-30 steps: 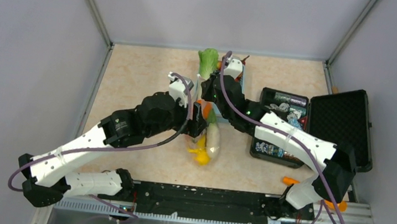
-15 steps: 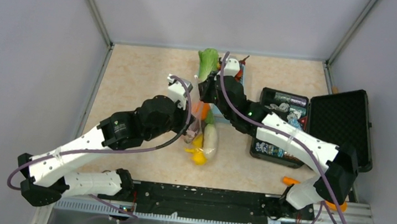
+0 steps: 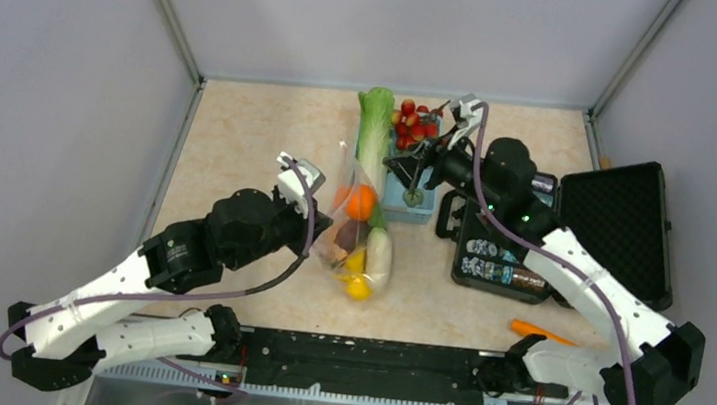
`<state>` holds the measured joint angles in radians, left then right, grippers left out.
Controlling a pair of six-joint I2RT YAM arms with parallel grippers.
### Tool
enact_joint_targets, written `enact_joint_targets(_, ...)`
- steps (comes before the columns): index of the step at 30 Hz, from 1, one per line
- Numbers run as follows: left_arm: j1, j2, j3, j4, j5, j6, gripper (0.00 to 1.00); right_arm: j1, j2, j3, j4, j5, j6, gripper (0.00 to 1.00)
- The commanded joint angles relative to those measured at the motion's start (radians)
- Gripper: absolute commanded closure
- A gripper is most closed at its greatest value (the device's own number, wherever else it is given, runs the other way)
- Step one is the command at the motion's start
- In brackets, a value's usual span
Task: Place the food in the zip-top bag and seal the zipper
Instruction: Move the bin to the center of the board.
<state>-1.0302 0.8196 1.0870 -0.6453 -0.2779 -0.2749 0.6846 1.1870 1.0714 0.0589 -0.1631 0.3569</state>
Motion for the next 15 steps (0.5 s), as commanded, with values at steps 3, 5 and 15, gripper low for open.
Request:
enact_joint_targets(3,-0.003,-0.039,-0.015,0.115,0.194,0.18,1.0,-0.141,0.033,0.027,-0.062,-0.799,-0.501,0.25)
enact_joint_targets(5,-0.002,-0.012,-0.004,0.103,0.238,0.202,1.0,-0.146,0.078,0.059,-0.209,-0.93,-0.76,0.22)
enact_joint_targets(15,-0.002,0.025,0.007,0.087,0.369,0.229,1.0,-0.271,0.434,0.384,-0.639,-1.327,-1.241,0.16)
